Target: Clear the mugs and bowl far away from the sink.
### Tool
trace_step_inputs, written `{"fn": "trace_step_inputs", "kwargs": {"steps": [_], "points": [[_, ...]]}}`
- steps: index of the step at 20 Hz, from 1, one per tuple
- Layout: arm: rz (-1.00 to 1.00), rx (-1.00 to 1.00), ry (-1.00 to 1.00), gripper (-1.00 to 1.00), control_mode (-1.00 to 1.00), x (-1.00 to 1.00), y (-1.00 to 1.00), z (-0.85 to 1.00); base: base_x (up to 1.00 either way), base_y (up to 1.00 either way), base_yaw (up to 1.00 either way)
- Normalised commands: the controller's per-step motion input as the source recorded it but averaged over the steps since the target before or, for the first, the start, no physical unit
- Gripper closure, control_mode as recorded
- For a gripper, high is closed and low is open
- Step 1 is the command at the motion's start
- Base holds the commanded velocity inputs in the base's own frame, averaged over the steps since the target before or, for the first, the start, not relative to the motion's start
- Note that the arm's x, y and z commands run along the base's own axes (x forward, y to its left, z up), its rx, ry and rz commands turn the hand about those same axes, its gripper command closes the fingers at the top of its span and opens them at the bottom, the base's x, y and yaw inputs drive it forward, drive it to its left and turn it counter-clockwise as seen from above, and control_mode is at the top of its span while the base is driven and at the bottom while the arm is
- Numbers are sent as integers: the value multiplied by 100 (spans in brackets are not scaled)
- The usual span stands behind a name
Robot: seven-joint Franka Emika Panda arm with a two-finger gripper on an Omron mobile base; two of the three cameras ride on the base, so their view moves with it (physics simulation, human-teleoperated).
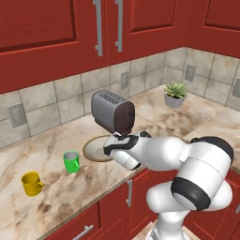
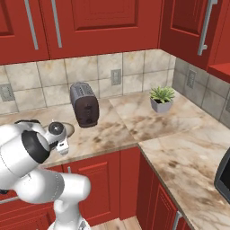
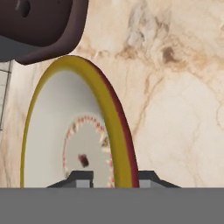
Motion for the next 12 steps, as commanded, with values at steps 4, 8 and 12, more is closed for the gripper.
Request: {"fn": "trace_step_inputs", "kwargs": {"steps": [4,8,12], "points": [[0,0,0,-100,-100,0,0,0,0,0,0],[-1,1,0,-100,-100,-4,0,38,0,0,0],[-7,2,0,-100,-100,-48,0,100,0,0,0]]}}
